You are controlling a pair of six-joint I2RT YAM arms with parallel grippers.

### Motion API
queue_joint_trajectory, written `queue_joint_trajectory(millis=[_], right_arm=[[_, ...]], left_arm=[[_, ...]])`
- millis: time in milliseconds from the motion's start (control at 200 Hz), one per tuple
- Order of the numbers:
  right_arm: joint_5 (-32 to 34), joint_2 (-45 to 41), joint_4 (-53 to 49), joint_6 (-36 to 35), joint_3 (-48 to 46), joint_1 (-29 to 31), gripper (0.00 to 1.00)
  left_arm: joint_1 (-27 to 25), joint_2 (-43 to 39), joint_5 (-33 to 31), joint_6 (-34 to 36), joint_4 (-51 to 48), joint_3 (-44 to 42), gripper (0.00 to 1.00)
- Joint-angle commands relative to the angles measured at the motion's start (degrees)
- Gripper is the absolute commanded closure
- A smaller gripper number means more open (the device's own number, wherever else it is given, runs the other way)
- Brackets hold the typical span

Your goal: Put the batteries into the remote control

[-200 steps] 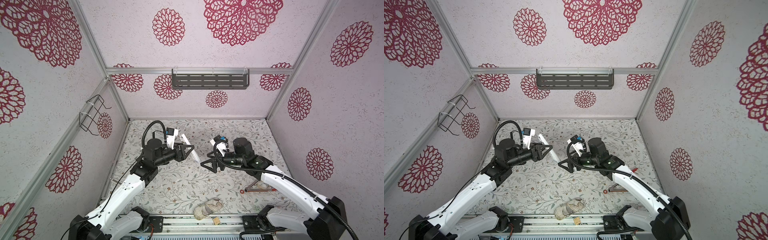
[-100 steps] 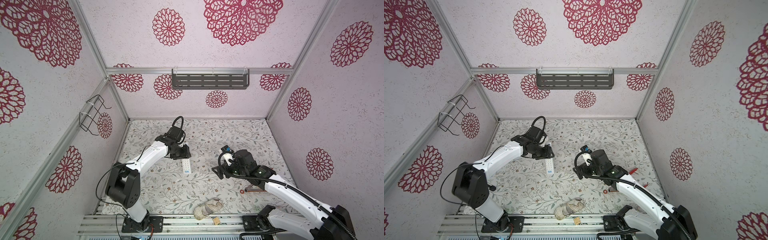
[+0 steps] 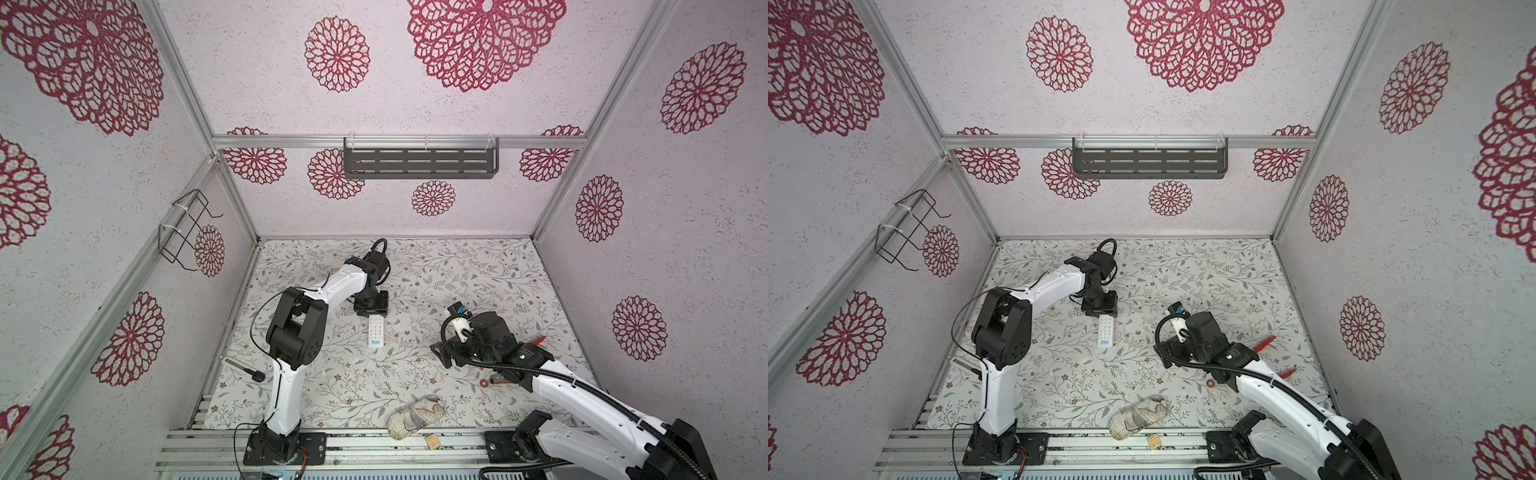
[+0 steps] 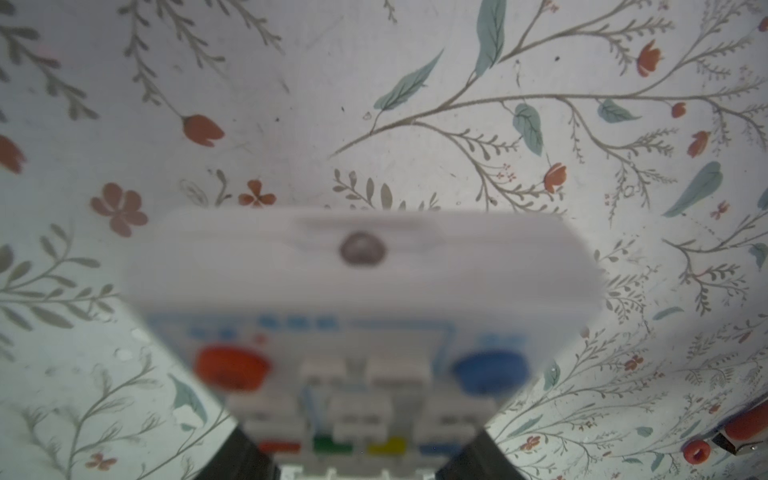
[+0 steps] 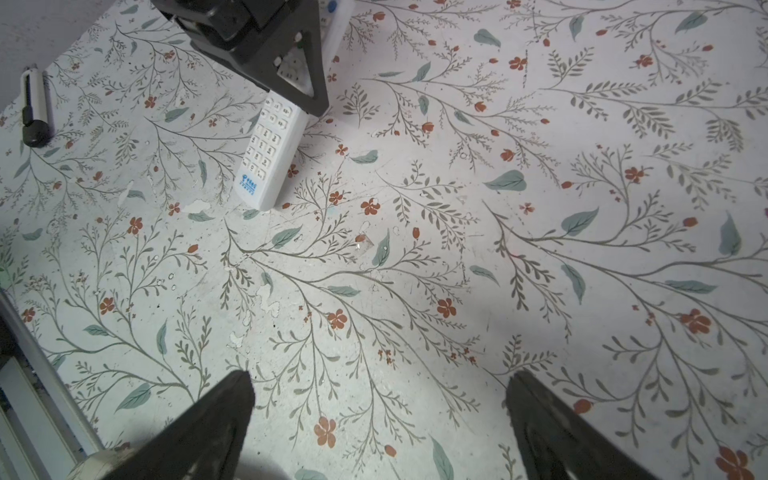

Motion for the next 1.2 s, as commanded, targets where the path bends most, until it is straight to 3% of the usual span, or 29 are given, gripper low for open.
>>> queue_joint_trajectory(millis=[0,240,405,625,635,710,820,936,1001,1116,1196], right_arm=[[-0.3,-1.7,3.0,2.5,-1.0,0.3,0.01],[1.1,-3.6,3.4,4.8,-2.5,0.3,0.01],[4.0,-4.3,0.7,4.4,-0.7,0.3,0.01],[19.0,-2.6,-3.8,1.1,4.3,-0.3,0.01],[19.7,-2.4,-3.9,0.8,4.6,-0.4,0.01],[24.4,-0.6,-3.1,-2.4,6.4,-1.8,0.01],[27.3,2.2,1.5,-7.9,7.0,-6.4,0.01],[25.9,4.2,12.2,-15.0,2.8,-12.4,0.01],[22.7,5.6,17.4,-15.0,0.6,-18.2,0.01],[15.5,9.6,28.8,-15.7,-3.9,-25.2,0.01],[14.6,14.1,35.0,-16.6,-5.3,-26.8,0.01]], left_arm=[[-0.1,2.6,1.3,-0.1,-1.1,3.1,0.74],[-0.2,5.3,4.3,-2.4,3.3,4.0,0.58],[-0.2,3.5,6.3,-2.2,6.1,2.9,0.35],[2.5,-7.7,9.5,0.8,13.4,-3.3,0.07],[2.7,-8.4,9.4,1.0,13.8,-3.7,0.01],[5.3,-16.5,7.3,3.3,17.7,-8.9,0.02],[11.1,-27.5,-0.2,5.7,25.3,-19.2,0.02],[16.6,-40.7,-15.5,9.1,37.3,-33.4,0.03],[18.9,-46.9,-23.6,12.1,48.2,-43.4,0.03],[20.8,-52.2,-34.1,20.2,67.8,-59.7,0.03],[22.6,-53.7,-39.9,20.3,74.8,-65.9,0.03]])
